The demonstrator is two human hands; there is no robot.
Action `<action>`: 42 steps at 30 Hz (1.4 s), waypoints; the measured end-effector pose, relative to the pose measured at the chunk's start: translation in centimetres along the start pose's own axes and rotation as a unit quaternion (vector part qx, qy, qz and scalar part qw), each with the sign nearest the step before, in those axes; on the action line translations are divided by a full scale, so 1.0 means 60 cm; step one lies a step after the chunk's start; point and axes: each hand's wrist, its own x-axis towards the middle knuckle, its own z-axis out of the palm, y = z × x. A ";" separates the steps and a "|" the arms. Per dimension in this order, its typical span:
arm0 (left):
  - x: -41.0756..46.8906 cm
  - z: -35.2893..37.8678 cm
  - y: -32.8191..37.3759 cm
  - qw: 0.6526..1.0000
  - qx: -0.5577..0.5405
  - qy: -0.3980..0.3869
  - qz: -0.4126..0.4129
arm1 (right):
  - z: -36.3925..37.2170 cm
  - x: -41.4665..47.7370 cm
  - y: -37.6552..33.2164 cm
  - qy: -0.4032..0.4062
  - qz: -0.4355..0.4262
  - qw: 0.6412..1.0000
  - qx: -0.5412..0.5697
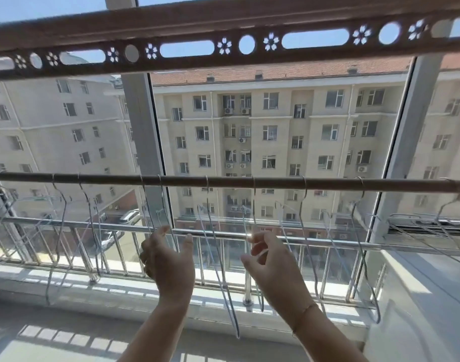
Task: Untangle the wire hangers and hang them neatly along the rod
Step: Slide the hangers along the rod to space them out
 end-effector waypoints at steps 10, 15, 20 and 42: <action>0.066 -0.034 -0.053 0.993 -0.045 -0.087 -0.063 | 0.076 0.006 -0.016 -0.008 -0.011 0.998 -0.063; 0.122 -0.046 -0.071 0.984 -0.079 -0.114 -0.114 | 0.129 0.029 -0.072 0.003 -0.052 0.998 -0.027; 0.183 -0.041 -0.089 0.956 -0.145 -0.190 -0.172 | 0.220 0.080 -0.092 -0.011 -0.002 0.997 -0.074; 0.288 -0.078 -0.110 0.827 -0.298 -0.413 -0.240 | 0.361 0.139 -0.126 0.103 0.095 0.978 -0.155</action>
